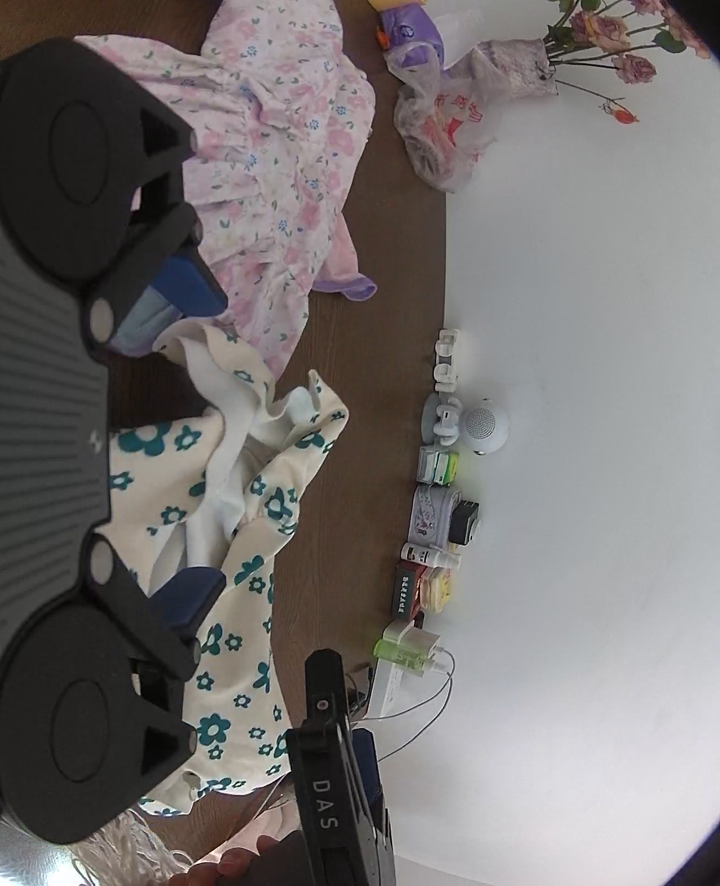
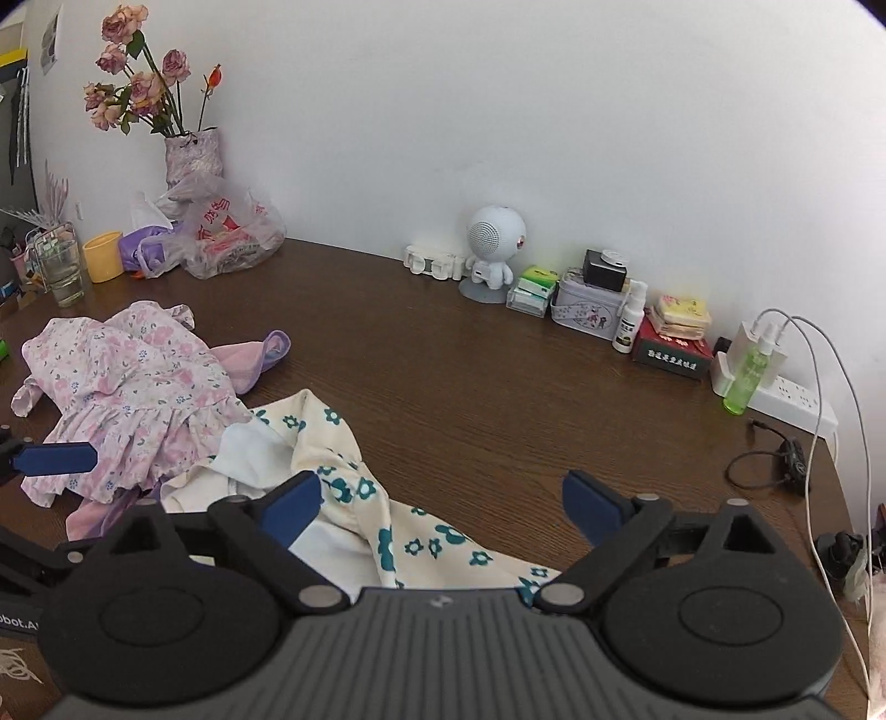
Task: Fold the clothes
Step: 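Lay the cream garment flat on the table with both grippers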
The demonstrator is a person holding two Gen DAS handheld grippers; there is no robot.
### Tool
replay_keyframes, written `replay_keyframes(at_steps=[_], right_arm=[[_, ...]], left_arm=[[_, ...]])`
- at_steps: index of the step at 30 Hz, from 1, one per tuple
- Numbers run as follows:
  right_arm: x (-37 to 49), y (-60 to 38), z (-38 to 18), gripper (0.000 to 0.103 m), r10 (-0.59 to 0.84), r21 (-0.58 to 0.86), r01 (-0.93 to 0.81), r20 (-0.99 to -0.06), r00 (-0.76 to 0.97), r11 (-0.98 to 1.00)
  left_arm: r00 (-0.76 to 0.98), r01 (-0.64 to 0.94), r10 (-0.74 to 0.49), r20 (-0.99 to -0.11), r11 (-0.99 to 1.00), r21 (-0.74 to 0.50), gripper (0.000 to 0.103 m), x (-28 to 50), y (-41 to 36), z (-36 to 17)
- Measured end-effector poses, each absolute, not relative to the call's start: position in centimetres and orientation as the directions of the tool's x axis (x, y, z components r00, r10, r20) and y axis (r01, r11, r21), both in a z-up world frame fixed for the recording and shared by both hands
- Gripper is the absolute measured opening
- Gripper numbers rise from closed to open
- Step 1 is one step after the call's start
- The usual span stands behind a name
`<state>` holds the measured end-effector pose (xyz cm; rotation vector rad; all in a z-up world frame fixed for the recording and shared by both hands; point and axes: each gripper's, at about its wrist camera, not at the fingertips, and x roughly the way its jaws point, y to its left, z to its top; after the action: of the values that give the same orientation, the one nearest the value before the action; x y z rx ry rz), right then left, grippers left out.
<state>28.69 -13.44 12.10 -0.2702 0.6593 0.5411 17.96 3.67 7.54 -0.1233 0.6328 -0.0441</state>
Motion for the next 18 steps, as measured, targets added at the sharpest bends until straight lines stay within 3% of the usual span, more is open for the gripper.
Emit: replay_keyframes(at_steps=[18], right_arm=[[22.5,-22.8,8.1,0.103,0.275,-0.085,-0.496,-0.745,0.607,0.864]], left_arm=[[0.721,0.096,-0.212,-0.66,0.973,-0.208,0.103,15.5,-0.1,4.9]])
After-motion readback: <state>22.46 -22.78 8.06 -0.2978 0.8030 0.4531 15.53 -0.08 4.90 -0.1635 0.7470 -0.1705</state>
